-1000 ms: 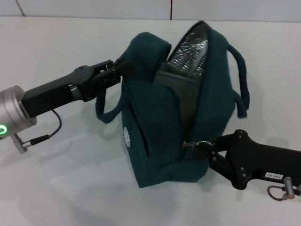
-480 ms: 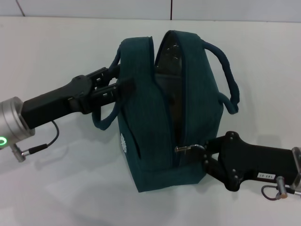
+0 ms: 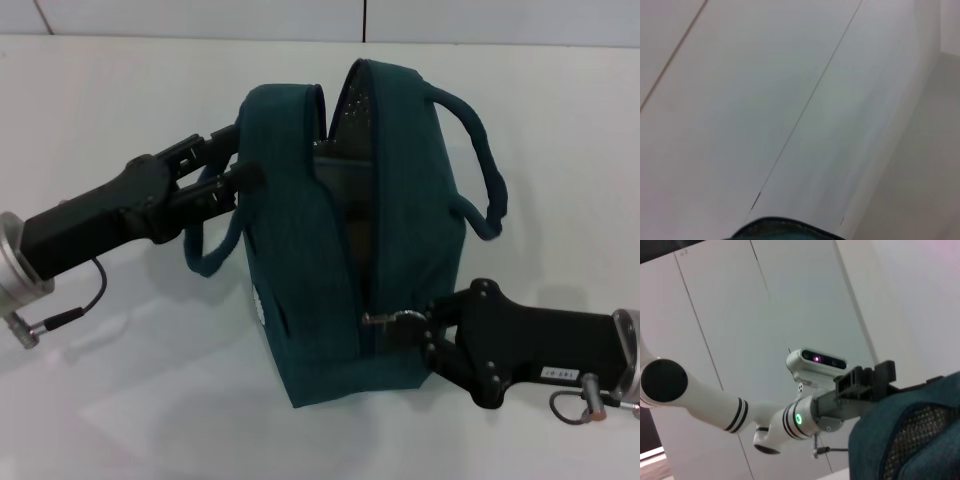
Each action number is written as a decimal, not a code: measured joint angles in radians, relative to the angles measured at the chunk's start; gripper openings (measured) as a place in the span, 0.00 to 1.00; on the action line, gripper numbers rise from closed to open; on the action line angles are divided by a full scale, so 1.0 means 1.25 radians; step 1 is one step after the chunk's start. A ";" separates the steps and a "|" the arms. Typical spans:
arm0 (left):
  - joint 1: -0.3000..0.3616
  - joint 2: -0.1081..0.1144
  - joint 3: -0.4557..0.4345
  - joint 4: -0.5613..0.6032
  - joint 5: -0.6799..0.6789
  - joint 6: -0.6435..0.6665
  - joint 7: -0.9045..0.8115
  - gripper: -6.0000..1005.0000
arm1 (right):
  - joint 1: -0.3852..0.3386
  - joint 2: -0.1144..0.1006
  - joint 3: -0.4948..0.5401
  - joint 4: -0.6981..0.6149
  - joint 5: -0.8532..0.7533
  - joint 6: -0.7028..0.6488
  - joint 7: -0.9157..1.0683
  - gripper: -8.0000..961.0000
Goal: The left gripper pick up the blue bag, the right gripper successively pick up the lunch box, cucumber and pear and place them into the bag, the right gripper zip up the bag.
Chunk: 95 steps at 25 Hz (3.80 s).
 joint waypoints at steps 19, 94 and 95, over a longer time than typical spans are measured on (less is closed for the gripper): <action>-0.010 -0.020 0.010 0.000 0.082 0.016 0.076 0.82 | 0.011 0.011 0.038 -0.033 0.061 -0.004 -0.016 0.02; 0.136 -0.045 -0.053 -0.301 0.057 0.013 0.507 0.80 | 0.067 0.011 -0.118 -0.034 0.249 0.095 -0.113 0.02; 0.129 -0.046 -0.053 -0.312 0.057 0.010 0.511 0.80 | 0.068 0.011 -0.119 -0.034 0.250 0.099 -0.113 0.02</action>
